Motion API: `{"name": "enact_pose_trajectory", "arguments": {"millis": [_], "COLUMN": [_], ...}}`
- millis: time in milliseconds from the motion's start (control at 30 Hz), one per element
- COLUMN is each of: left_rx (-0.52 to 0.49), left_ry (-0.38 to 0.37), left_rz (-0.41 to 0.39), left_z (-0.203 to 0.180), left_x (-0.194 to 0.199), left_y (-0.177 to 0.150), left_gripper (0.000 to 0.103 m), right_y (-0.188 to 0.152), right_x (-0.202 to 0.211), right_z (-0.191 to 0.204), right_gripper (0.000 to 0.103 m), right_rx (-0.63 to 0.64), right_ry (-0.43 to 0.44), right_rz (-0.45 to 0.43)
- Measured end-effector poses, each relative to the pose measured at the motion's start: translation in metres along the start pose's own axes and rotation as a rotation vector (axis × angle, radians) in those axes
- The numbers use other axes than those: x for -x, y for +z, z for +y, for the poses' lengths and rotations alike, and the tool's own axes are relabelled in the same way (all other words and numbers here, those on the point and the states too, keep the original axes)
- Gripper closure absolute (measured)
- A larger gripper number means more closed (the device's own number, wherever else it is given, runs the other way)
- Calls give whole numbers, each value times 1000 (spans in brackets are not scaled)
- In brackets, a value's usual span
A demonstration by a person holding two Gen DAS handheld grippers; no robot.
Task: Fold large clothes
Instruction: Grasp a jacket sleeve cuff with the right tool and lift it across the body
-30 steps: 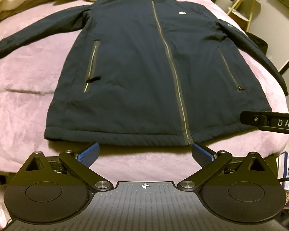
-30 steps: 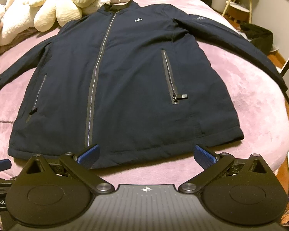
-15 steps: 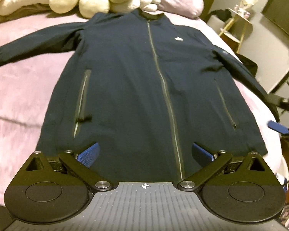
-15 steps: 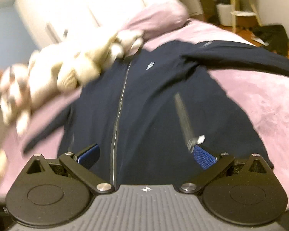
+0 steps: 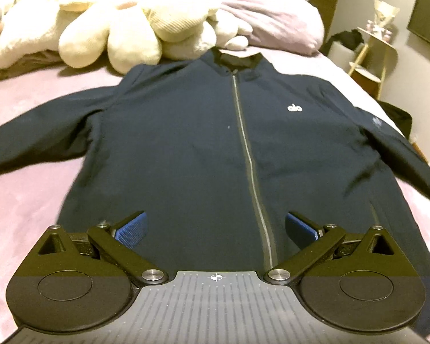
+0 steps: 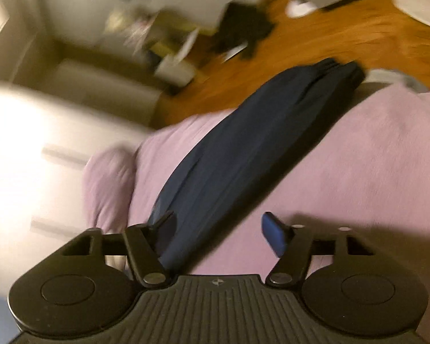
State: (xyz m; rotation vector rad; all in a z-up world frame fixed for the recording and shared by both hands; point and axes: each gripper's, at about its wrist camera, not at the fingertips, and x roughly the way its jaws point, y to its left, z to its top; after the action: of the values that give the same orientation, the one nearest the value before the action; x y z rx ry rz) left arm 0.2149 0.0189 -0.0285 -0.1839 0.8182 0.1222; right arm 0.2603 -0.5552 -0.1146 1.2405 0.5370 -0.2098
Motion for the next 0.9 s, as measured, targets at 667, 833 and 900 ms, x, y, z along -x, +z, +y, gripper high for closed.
{"name": "enact_pose_trajectory", "arguments": {"millis": [667, 833, 900], "left_rx": [99, 163, 170], "left_ry": [-29, -95, -111], "left_rz": [86, 15, 10], "left_z": [36, 51, 53], "left_x": [-55, -29, -25], "left_y": [10, 21, 23], "left_gripper": [0, 0, 0], "right_y": [13, -126, -200], "right_x": [-47, -61, -77], "right_z": [96, 205, 216], "right_gripper": [91, 90, 90], "right_rx": [501, 1218, 1481], "right_ry": [-293, -140, -90], "right_rz": [-262, -220, -171]}}
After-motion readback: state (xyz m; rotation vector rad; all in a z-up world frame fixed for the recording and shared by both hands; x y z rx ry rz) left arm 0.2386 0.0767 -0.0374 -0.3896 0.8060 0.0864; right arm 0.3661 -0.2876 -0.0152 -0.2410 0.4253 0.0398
